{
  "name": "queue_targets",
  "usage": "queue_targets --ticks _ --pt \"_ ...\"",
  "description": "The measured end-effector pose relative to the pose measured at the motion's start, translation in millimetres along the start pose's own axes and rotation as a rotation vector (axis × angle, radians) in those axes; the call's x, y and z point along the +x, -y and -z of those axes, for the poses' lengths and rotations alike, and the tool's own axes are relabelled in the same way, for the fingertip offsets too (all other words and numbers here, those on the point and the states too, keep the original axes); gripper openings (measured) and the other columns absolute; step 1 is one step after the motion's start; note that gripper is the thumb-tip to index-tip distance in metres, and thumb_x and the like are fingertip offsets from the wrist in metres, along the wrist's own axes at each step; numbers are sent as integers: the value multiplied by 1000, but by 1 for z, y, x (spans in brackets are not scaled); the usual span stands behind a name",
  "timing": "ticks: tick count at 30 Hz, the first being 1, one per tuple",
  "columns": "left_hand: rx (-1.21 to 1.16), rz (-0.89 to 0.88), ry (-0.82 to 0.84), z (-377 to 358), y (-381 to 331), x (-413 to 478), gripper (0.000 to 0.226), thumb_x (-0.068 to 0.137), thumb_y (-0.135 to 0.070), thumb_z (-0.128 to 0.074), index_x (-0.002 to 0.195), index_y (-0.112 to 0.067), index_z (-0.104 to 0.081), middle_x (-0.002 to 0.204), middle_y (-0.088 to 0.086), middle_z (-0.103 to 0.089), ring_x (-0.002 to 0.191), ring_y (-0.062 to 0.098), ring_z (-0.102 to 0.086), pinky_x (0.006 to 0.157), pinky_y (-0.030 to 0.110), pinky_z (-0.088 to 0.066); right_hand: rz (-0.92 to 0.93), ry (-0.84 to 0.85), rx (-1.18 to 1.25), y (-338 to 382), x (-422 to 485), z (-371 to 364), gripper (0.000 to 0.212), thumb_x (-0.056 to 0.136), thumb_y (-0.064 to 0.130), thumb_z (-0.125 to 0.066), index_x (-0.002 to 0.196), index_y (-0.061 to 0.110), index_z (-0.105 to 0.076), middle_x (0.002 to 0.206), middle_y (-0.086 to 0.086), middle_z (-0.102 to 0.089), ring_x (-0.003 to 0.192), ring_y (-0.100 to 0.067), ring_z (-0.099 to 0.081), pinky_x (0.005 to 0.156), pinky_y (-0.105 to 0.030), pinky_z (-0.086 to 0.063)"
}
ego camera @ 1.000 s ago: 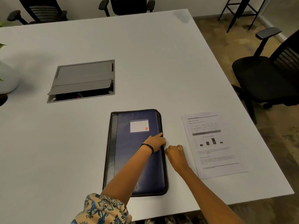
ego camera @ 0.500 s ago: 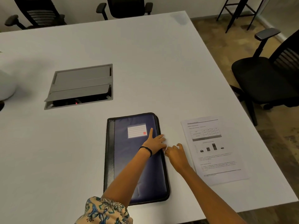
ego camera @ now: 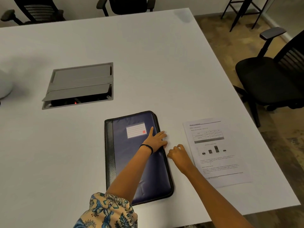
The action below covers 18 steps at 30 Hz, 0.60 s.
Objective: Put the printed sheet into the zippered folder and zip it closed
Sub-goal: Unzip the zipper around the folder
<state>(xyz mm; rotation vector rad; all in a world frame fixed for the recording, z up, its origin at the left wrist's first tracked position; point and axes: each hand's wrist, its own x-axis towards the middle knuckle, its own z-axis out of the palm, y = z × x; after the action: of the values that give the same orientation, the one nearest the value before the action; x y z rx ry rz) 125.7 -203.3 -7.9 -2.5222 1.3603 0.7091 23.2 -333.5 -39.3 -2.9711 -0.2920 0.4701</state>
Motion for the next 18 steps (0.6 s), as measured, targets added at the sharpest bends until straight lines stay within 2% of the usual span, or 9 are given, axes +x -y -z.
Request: queue_targets --ticks 3,5,8,10,12,18 --pt "26 -2 -14 -3 0 0 34 90 -1 -53 119 -18 -50 158 10 -16 149 25 -2 114 67 2 7 8 25 3 -10 -1 20 84 3 -62 98 15 -71 93 -6 -72 91 -25 -61 100 -36 -38" --pt "37 -1 -24 -4 -1 0 34 89 0 -53 118 -19 -50 158 10 -15 149 24 -1 114 67 2 -8 -30 26 5 -17 -1 18 77 2 -70 87 16 -73 81 -3 -73 80 -22 -63 92 -34 -45" --pt "55 7 -34 -6 -2 -1 34 89 0 -53 118 -18 -49 158 11 -15 149 25 -1 115 66 2 15 19 37 9 -31 -2 17 74 5 -74 85 17 -74 80 -2 -73 78 -19 -65 93 -34 -47" --pt "54 16 -44 -8 -3 -1 36 89 1 -53 119 -18 -49 158 12 -15 149 25 -2 116 65 2 34 39 17 12 -43 -1 27 48 15 -91 65 26 -74 60 9 -70 59 -8 -64 75 -27 -56" --pt "31 26 -52 -8 -4 -1 37 88 2 -53 120 -16 -49 158 13 -15 149 26 -2 117 62 3 37 21 1 15 -55 -4 36 28 25 -96 54 32 -72 49 15 -65 48 0 -59 64 -18 -56" --pt "-63 33 9 -12 -12 -6 39 91 4 -47 125 -16 -49 158 13 -14 149 27 -1 120 56 -1 -16 -30 33 25 -82 -18 37 27 27 -96 55 33 -72 49 15 -65 46 1 -57 58 -14 -53"
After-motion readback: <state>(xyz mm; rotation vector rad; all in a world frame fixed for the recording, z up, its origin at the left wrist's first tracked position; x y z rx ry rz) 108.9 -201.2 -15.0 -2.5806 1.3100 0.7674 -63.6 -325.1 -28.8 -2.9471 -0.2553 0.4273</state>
